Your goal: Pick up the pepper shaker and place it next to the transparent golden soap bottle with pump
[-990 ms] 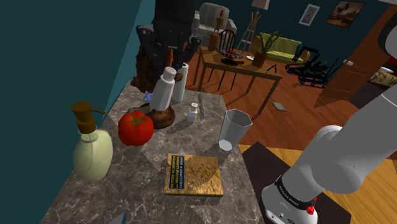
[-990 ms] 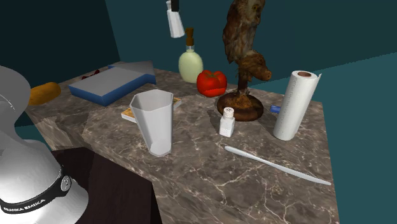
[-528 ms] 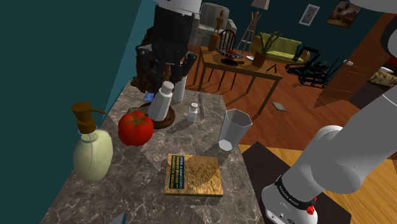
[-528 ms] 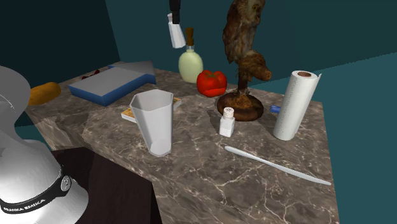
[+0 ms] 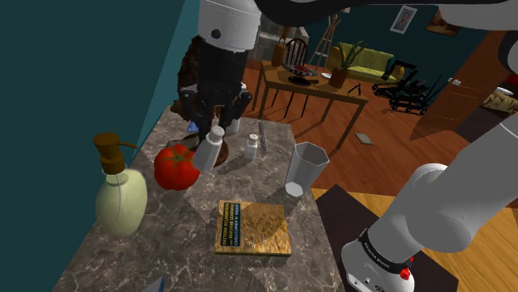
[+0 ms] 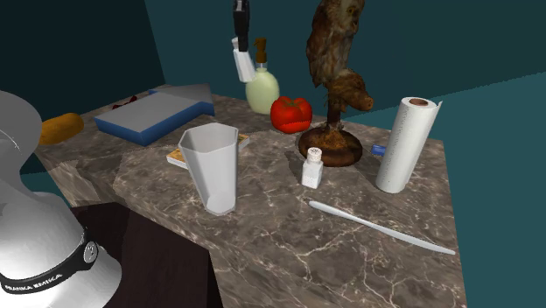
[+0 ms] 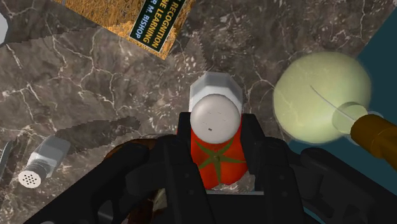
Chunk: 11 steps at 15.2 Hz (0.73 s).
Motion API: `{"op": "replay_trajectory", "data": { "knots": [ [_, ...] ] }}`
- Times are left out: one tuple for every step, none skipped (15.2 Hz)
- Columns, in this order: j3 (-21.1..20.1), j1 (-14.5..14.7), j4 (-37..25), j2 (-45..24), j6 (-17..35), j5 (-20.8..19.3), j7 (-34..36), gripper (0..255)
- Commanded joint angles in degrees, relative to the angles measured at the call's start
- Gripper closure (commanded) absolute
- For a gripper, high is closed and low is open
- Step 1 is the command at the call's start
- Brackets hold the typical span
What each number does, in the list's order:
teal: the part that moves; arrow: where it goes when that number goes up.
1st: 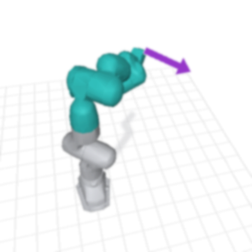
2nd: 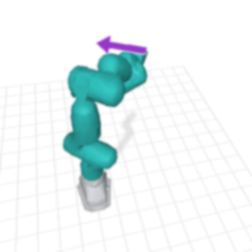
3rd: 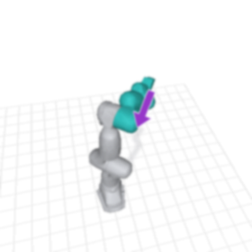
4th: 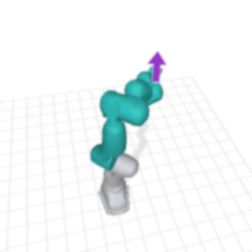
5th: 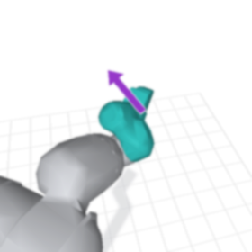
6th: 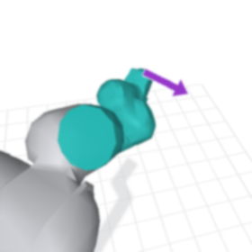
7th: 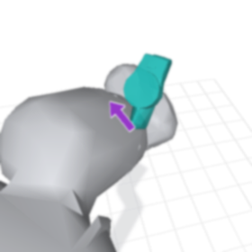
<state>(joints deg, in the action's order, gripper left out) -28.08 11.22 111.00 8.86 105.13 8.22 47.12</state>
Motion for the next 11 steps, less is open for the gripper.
{"op": "replay_trajectory", "data": {
  "knots": [
    [0.0, 0.0, 1.4, 0.0, 1.4, 0.0, -0.1, 255],
    [-0.1, 0.0, 2.1, -0.1, 2.2, 0.0, -0.2, 255],
    [-0.1, 0.1, 2.8, -0.2, 3.0, 0.1, -0.2, 255],
    [-0.2, 0.1, 3.5, -0.2, 3.7, 0.1, -0.2, 255],
    [-0.2, 0.1, 4.2, -0.3, 4.5, 0.0, -0.3, 255],
    [-0.3, 0.1, 4.8, -0.4, 5.3, 0.0, -0.3, 255],
    [-0.3, 0.2, 5.5, -0.6, 6.0, 0.0, -0.3, 255],
    [-0.4, 0.2, 6.1, -0.7, 6.8, 0.0, -0.3, 255],
    [-0.5, 0.2, 6.7, -0.9, 7.6, 0.0, -0.3, 255],
    [-0.5, 0.2, 7.4, -1.0, 8.3, -0.1, -0.3, 255],
    [-0.6, 0.2, 8.0, -1.2, 9.1, -0.1, -0.3, 255]
  ]
}}
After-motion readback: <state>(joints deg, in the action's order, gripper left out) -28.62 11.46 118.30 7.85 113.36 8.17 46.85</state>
